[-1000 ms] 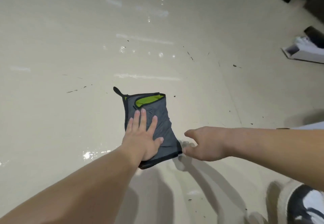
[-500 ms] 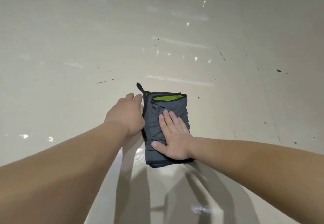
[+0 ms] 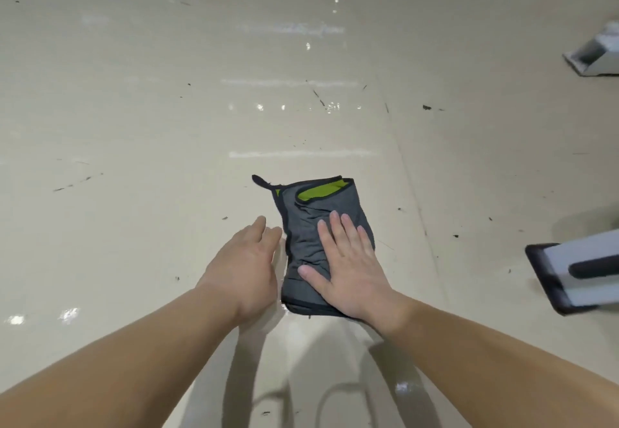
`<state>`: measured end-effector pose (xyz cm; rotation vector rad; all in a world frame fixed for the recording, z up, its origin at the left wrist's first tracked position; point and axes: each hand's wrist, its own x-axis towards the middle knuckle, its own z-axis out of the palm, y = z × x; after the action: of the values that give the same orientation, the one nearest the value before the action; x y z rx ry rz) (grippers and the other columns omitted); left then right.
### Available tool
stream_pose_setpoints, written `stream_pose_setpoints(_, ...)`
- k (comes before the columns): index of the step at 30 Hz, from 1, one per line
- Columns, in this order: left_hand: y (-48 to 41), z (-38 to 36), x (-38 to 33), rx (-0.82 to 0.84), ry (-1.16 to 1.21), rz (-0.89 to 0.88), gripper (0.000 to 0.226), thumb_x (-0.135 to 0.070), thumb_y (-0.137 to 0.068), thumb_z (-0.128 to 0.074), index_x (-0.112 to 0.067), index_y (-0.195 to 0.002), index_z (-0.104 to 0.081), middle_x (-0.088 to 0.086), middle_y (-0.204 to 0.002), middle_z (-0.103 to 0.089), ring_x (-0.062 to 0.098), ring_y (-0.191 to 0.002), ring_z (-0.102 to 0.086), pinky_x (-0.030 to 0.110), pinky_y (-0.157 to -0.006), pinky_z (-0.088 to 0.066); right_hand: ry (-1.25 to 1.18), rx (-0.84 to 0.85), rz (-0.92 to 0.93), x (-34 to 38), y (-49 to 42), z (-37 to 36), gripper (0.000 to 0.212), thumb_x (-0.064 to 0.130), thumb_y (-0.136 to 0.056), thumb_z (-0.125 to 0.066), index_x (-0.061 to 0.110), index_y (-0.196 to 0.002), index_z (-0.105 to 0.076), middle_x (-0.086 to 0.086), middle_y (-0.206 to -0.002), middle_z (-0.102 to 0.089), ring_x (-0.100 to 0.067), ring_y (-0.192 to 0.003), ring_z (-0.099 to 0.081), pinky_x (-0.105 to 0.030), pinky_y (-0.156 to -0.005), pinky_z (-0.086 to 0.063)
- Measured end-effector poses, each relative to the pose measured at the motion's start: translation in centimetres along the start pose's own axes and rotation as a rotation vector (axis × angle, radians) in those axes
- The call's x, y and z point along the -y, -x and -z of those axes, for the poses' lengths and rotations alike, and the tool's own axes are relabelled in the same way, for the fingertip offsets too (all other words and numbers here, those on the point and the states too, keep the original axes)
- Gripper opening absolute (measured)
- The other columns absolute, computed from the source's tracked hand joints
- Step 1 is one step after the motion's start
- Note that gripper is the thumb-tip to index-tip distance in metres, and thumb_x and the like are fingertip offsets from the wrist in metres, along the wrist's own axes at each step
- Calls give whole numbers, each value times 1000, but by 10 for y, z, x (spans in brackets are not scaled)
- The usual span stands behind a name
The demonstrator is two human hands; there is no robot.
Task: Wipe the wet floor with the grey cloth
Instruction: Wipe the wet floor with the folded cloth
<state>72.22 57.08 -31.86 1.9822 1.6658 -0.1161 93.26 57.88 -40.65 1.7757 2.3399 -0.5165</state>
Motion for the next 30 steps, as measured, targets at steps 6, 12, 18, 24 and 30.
stream_pose_setpoints(6, 3, -21, -53, 97, -4, -204, 69, -15, -101, -41, -24, -163, -12, 1, -172, 6, 18, -156, -10, 25, -123, -17, -96, -106, -356, -105, 59, 1, 92, 80, -93, -14, 25, -163, 11, -3, -169, 24, -19, -153, 28, -42, -125, 14)
stream_pose_setpoints(12, -2, -29, -55, 182, -125, -287, 72, -16, -101, -42, -27, -162, -6, 0, -171, 12, 19, -157, -6, 28, -123, -18, -128, -218, -663, -105, 105, -26, 92, 77, -95, -10, 18, -164, 4, -17, -170, 11, -30, -157, 15, -49, -127, 5)
stream_pose_setpoints(18, 1, -12, -27, 239, -231, -216, 73, -23, -101, -47, -21, -163, -8, 3, -172, 9, 21, -156, -12, 29, -121, -23, -80, -239, -585, -15, 141, -58, 88, 67, -97, -25, 5, -159, -28, -33, -163, -21, -48, -152, -17, -61, -121, -19)
stream_pose_setpoints(24, 19, 27, 19, 276, -334, -171, 68, -19, -102, -40, -27, -163, -11, -3, -172, 9, 20, -155, -17, 33, -120, -28, 0, -158, -226, 65, 132, -75, 84, 69, -99, -24, 12, -160, -26, -28, -166, -16, -45, -155, -13, -60, -121, -17)
stream_pose_setpoints(30, 77, 65, 71, 214, -368, -122, 52, -21, -103, -42, -23, -154, -31, 0, -171, -4, 22, -150, -29, 37, -114, -36, -22, -76, 106, 137, 79, -73, 88, 72, -96, -28, 16, -163, -17, -22, -169, -2, -39, -157, 1, -61, -123, -11)
